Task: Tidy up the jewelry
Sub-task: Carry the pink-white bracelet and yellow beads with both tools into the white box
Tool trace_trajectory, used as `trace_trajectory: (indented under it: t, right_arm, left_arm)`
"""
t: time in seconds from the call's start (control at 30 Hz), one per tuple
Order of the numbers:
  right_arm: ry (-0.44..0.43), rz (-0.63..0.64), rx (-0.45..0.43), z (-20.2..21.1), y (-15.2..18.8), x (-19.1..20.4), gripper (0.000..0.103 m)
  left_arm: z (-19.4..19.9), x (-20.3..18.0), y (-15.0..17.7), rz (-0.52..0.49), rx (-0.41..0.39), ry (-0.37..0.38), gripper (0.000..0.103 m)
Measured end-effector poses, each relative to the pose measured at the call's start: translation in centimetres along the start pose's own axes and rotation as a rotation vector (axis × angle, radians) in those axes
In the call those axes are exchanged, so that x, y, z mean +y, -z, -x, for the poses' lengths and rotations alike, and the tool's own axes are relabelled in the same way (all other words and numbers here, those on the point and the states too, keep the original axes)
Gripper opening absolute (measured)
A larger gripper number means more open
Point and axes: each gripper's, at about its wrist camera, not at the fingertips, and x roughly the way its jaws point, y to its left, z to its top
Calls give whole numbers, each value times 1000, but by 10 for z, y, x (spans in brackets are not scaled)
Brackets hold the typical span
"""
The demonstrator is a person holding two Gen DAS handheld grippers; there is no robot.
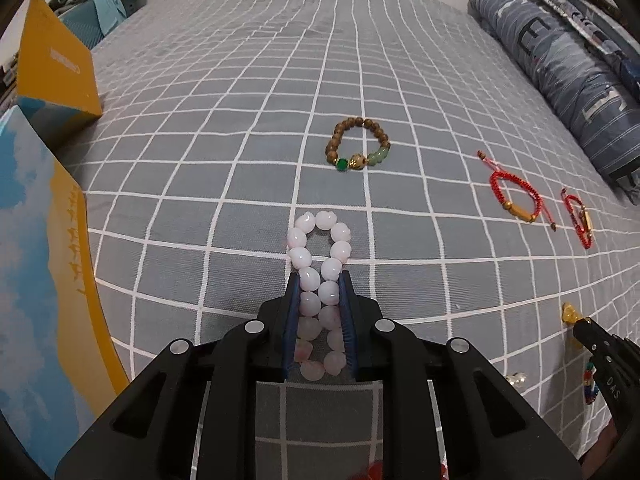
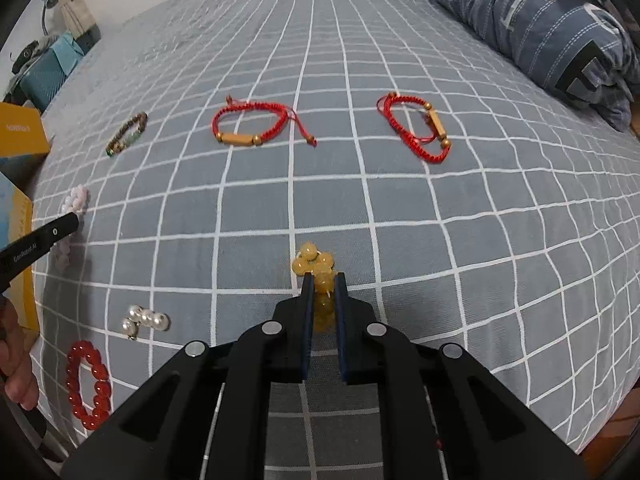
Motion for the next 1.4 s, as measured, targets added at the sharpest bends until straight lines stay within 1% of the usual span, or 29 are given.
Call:
trace_trajectory:
  t: [0.33, 0.8, 1.0, 1.13, 1.4]
  right_arm:
    - [-5, 2, -40, 9, 0, -1, 9]
    - [7, 26, -127, 31, -6, 6, 9]
    - [13, 46, -151, 41, -10, 17, 9]
    - [2, 56, -178, 54, -15, 26, 9]
    - [-9, 95, -228, 75, -21, 56, 9]
  left_arm:
    - [18, 0, 0, -2, -51, 1, 18]
    - [52, -2, 8, -15, -130, 14, 18]
    - [70, -1, 14, -33, -157, 16, 18]
    - [81, 1, 16, -32, -171, 17, 18]
    - [108, 13, 21, -17, -206, 8, 19]
